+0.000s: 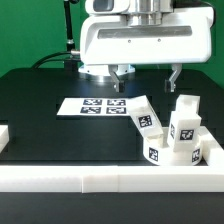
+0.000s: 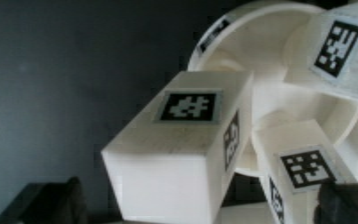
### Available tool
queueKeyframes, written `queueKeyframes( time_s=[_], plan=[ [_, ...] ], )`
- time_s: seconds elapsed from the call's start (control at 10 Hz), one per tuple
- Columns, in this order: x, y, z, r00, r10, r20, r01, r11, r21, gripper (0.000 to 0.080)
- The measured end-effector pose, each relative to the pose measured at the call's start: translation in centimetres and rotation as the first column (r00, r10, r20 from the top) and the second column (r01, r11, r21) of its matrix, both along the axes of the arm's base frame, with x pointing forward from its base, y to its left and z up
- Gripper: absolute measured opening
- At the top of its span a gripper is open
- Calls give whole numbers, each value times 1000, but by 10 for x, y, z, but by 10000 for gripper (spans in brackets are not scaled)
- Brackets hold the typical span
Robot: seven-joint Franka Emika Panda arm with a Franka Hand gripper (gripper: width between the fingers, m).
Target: Assemble stool
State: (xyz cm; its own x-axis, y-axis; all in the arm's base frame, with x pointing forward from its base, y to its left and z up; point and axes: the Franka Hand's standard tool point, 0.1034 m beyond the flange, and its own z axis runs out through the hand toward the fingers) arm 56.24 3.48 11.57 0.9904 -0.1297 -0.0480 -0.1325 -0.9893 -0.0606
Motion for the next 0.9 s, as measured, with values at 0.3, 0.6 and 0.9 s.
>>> queueKeyframes(
  time_s=[0.3, 0.6, 0.9],
  plan=[
    [4, -1, -3, 999, 39, -5, -39, 999, 0, 649],
    [7, 7, -4, 897, 442, 33, -442, 897, -3, 649],
    [6, 9, -6, 693, 720, 44, -721, 693, 8, 649]
  ],
)
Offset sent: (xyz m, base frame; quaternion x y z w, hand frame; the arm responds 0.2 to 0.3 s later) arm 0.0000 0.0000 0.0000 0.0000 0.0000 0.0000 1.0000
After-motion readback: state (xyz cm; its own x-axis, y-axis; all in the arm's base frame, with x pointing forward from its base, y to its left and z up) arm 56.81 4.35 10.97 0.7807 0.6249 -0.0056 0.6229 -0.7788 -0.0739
